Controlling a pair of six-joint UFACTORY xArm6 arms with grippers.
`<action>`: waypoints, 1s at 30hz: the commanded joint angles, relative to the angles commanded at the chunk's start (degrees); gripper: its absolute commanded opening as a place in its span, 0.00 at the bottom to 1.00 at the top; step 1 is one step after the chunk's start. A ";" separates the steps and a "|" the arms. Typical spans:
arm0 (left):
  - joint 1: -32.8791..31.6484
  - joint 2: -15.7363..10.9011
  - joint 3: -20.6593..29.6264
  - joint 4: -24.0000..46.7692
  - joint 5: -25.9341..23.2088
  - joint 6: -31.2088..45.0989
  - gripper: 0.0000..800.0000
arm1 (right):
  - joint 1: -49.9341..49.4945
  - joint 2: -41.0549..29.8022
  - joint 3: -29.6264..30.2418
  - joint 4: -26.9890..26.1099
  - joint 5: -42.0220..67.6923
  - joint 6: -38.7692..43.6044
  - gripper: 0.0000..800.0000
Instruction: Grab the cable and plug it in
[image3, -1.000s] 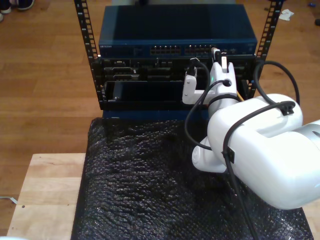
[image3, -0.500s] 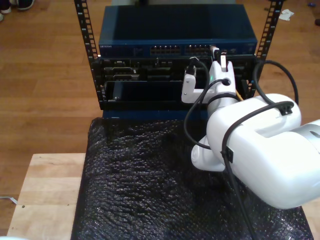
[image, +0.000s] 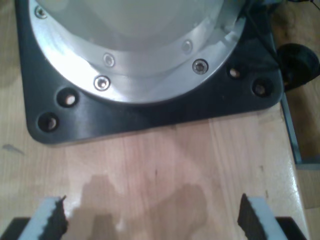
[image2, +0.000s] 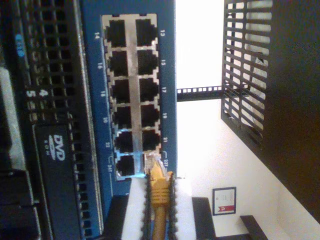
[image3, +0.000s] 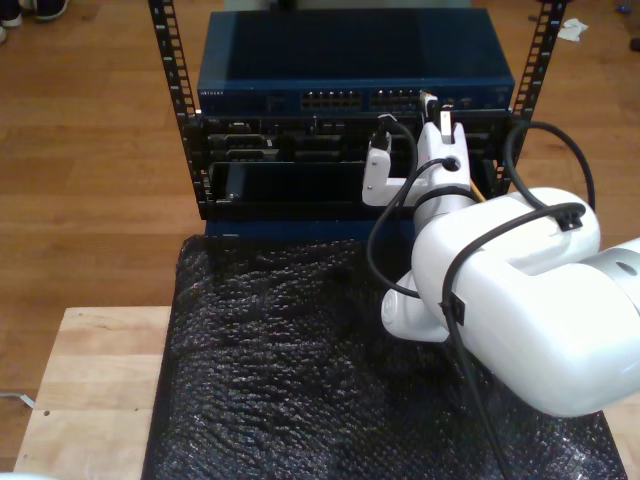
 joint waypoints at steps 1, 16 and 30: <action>0.00 0.00 0.00 0.00 0.00 0.09 1.00 | 0.00 0.09 0.00 0.00 0.00 0.00 0.00; 0.00 0.00 0.00 0.00 0.00 0.00 1.00 | -0.35 0.44 -0.97 -0.09 0.09 0.00 0.00; 0.00 0.00 0.00 0.00 0.00 0.09 1.00 | -0.35 0.53 -0.97 -0.09 0.09 0.00 0.00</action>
